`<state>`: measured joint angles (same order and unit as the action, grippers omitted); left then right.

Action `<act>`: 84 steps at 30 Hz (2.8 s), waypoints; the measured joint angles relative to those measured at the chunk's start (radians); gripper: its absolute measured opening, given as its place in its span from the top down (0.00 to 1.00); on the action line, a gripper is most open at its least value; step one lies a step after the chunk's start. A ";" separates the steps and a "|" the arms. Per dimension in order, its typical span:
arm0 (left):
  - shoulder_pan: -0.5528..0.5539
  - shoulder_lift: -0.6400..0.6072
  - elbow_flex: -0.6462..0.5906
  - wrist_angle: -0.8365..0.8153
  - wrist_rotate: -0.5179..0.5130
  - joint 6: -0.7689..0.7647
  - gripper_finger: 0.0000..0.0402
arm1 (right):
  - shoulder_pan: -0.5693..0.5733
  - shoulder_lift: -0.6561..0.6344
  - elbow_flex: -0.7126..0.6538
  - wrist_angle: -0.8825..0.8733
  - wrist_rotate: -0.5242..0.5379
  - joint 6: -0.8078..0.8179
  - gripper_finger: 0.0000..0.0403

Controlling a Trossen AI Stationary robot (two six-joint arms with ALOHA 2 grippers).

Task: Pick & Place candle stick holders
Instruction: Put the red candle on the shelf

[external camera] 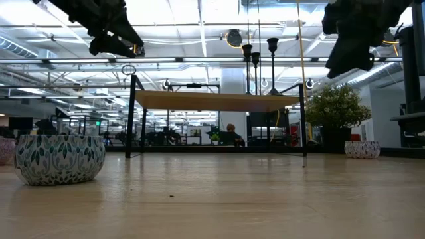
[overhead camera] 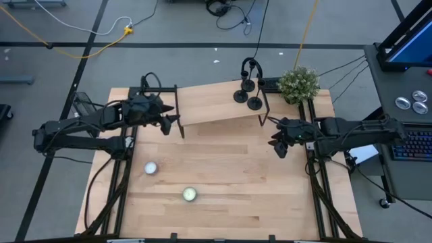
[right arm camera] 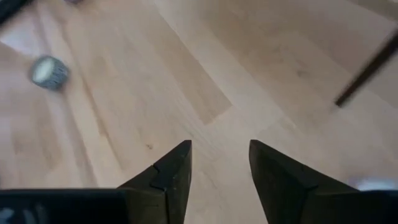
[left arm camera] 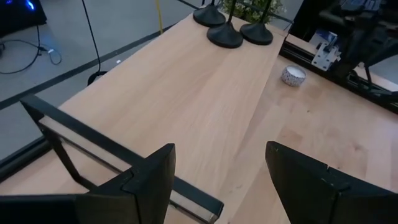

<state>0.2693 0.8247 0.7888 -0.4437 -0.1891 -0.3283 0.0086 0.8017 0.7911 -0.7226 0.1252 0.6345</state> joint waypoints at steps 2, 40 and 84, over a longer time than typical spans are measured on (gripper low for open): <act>0.000 -0.003 -0.002 0.000 -0.004 0.001 0.37 | -0.007 -0.005 0.000 -0.039 -0.023 0.009 0.64; -0.001 0.000 -0.002 -0.002 -0.031 0.045 0.37 | -0.013 0.385 0.759 -0.494 0.059 -0.253 0.65; 0.001 0.000 -0.002 -0.053 -0.041 0.044 0.37 | -0.153 0.402 0.430 -0.793 0.004 0.008 0.09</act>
<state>0.2699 0.8249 0.7872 -0.4969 -0.2302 -0.2840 -0.1448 1.2041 1.2209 -1.5154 0.1287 0.6430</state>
